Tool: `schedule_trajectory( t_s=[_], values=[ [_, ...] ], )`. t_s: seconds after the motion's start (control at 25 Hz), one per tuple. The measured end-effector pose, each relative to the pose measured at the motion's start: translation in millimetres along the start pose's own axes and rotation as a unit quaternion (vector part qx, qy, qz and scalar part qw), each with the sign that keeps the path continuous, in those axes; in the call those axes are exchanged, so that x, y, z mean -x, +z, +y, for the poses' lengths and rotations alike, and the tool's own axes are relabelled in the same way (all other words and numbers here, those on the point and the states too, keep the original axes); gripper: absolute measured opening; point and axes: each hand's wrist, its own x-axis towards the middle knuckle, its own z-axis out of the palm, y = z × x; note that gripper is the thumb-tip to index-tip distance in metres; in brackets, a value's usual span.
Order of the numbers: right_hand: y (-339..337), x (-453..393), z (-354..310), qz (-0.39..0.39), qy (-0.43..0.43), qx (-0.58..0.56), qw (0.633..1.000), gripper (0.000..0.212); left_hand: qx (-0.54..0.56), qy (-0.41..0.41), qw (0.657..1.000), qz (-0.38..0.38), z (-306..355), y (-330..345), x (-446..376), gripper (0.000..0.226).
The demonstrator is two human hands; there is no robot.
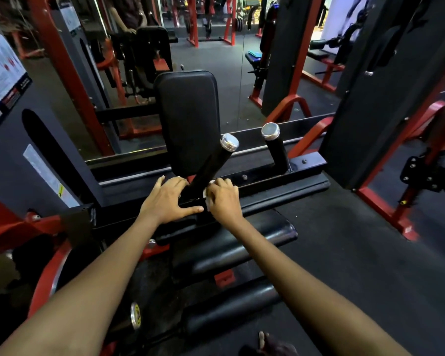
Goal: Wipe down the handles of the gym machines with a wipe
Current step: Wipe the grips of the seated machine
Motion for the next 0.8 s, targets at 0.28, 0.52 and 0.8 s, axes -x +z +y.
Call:
schedule_trajectory(
  t_s=[0.28, 0.52, 0.8],
  values=[
    [-10.7, -8.1, 5.1, -0.079, -0.041, 0.085, 0.992, 0.02, 0.009, -0.001, 1.0, 0.016, -0.7, 2.2, -0.9, 0.113],
    [-64.9, -14.6, 60.8, -0.021, -0.06, 0.29, 0.955, 0.027, 0.009, 0.007, 1.0, 0.028, -6.5, 6.4, -2.6, 0.095],
    [-73.6, -15.2, 98.6, -0.161, -0.034, 0.569, 0.806, 0.058, 0.019, 0.005, 0.999, 0.044, -6.0, 3.0, -1.2, 0.091]
  ],
)
